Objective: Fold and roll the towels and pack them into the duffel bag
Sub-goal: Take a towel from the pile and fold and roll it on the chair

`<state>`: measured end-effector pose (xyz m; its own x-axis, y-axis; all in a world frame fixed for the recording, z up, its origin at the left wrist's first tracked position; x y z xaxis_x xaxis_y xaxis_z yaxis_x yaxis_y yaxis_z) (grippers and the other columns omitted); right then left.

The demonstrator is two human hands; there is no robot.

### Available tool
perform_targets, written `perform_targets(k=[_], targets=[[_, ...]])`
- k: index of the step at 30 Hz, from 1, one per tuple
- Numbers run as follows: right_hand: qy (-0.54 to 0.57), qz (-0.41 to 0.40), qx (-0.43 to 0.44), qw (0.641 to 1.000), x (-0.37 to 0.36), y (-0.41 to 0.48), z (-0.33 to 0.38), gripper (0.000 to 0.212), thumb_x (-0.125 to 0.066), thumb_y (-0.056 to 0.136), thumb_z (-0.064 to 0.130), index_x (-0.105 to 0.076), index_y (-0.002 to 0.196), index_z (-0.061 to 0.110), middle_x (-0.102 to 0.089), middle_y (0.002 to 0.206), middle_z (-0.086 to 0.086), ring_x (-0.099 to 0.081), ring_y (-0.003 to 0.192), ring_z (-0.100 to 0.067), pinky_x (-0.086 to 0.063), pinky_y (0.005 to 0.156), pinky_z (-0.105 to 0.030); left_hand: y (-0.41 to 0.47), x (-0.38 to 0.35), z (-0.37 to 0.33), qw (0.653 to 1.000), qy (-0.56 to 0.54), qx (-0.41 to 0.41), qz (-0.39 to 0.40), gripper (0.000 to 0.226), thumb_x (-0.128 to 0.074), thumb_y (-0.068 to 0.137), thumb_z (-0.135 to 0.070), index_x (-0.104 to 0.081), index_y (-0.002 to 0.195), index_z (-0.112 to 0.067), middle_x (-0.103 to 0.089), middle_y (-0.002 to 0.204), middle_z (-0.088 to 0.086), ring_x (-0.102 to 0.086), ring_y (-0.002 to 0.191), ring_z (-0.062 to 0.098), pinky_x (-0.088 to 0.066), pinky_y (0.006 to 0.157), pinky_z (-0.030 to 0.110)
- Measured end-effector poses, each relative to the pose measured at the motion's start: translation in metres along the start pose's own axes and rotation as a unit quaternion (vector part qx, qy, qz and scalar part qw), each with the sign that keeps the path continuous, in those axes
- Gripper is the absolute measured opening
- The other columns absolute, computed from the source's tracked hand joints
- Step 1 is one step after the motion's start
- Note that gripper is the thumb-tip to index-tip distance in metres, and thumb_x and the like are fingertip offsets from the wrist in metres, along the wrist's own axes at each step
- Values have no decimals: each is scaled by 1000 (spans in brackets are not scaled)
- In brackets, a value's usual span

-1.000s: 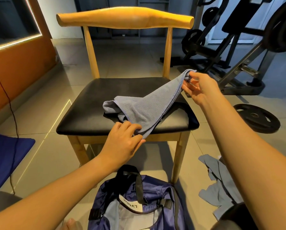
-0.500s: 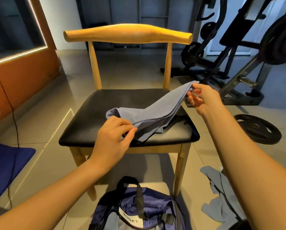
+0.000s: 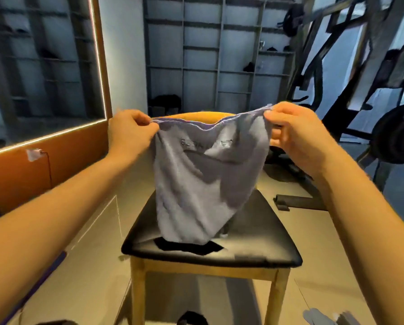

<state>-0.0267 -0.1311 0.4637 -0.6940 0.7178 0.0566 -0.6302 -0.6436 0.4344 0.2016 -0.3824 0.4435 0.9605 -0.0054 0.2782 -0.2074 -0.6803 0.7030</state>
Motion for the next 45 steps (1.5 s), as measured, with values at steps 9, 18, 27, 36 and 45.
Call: perform_targets(k=[9, 18, 27, 36, 45], targets=[[-19, -119, -3, 993, 9, 12, 35, 13, -59, 100, 8, -63, 87, 9, -65, 57, 2, -64, 48, -12, -50, 45, -24, 33, 37, -5, 997, -59, 45, -9, 9, -72, 92, -26, -73, 87, -20, -64, 74, -6, -58, 71, 6, -49, 68, 24], [-41, -161, -22, 986, 23, 17, 48, 25, -65, 91, 4, -69, 115, 0, -75, 102, -15, -75, 78, -23, -64, 70, -37, 41, 46, 0, 982, -151, 78, 87, 4, -74, 89, -13, -76, 89, -10, -70, 84, 4, -66, 80, 11, -52, 57, 12], [-14, -185, -48, 981, 36, 20, 29, 18, -62, 92, 4, -67, 110, 3, -75, 93, -11, -74, 70, -20, -59, 59, -30, 44, 26, 6, 940, -275, 101, 176, 6, -69, 93, -7, -73, 90, -9, -70, 95, 11, -68, 91, 22, -58, 66, 21], [29, -176, -125, 976, 43, 57, -37, 9, -59, 90, 6, -65, 96, 9, -72, 89, -8, -69, 75, -22, -59, 71, -33, 56, -32, 39, 908, -329, 185, 181, 4, -71, 88, -5, -69, 87, -1, -64, 92, 17, -61, 88, 24, -61, 73, 24], [6, -230, -56, 972, 51, 97, -50, 16, -64, 91, 4, -73, 101, 13, -72, 93, -9, -69, 72, -18, -57, 58, -25, 88, -54, 21, 961, -229, 101, 121, 18, -60, 91, 8, -68, 97, -7, -62, 82, 6, -63, 59, 2, -51, 52, 12]])
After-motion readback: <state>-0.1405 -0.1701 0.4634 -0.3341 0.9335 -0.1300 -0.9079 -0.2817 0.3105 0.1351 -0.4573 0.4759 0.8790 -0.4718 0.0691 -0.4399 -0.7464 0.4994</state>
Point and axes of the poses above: each hand's wrist, its own y-axis towards the middle knuckle, its own x-axis out of the back of the hand, z = x × y, the point moved 7 cm from there along y, towards the middle knuckle
